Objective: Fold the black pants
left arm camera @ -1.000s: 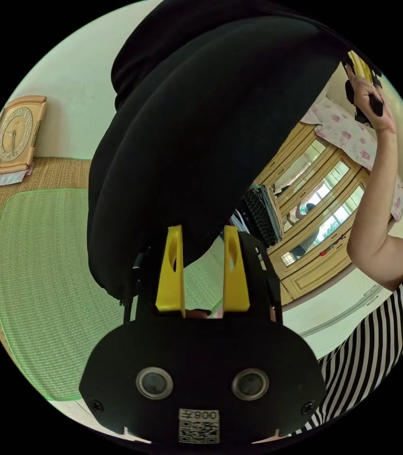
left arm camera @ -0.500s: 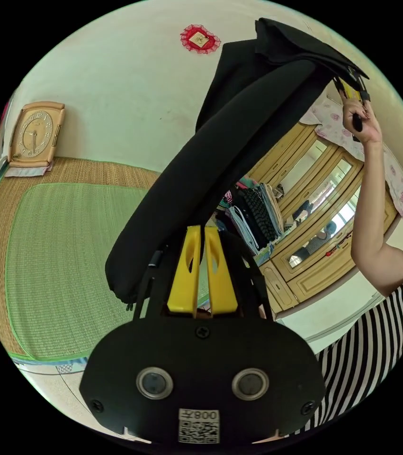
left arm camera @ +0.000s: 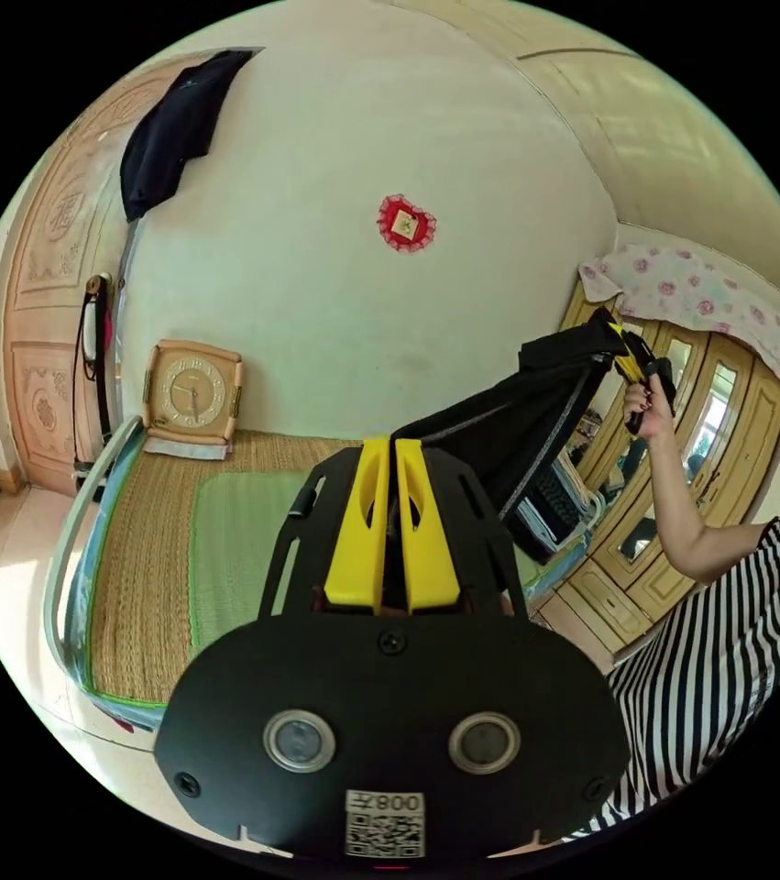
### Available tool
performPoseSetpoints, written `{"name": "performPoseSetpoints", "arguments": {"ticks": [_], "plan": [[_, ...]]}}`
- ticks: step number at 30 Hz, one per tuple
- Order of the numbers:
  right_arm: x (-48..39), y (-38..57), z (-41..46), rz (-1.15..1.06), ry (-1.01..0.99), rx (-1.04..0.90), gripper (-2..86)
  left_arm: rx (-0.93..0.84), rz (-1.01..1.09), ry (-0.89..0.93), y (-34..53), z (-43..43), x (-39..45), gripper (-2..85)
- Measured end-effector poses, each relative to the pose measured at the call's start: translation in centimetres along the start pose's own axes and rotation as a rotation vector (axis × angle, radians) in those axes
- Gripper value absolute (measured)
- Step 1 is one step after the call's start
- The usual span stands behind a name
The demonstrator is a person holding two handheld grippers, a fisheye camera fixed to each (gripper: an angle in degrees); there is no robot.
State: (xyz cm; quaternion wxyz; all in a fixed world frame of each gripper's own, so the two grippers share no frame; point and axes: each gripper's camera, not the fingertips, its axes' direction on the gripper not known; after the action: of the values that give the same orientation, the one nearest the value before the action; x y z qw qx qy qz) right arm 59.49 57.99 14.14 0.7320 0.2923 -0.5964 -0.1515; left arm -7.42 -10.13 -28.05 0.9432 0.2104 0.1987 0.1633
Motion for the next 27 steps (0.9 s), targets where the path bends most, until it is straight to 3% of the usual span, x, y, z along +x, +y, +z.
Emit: {"name": "performPoseSetpoints", "arguments": {"ticks": [3,6,10,13,23,27], "plan": [[3.3,2.7,0.2,0.072,0.087,-0.075,2.7,-0.025,0.067,-0.025,-2.8,1.8,-0.4,0.8],[9.8,8.4,1.2,0.263,0.156,-0.175,2.5,-0.171,0.073,-0.040,-3.3,7.6,-1.8,0.8],[20.0,21.2,1.0,0.703,0.377,-0.310,1.4,-0.533,-0.042,-0.098,2.4,18.7,-4.5,0.8],[23.2,26.3,1.9,0.819,0.383,-0.389,1.6,-0.779,-0.136,-0.057,7.8,24.0,-6.0,0.8],[32.1,21.9,21.5,0.442,0.520,-0.860,12.5,-0.813,-0.220,-0.011,8.8,25.4,-8.5,0.9],[35.9,21.7,27.2,0.398,0.556,-0.948,12.5,-0.824,-0.232,-0.004,8.5,26.0,-9.2,0.9]]}}
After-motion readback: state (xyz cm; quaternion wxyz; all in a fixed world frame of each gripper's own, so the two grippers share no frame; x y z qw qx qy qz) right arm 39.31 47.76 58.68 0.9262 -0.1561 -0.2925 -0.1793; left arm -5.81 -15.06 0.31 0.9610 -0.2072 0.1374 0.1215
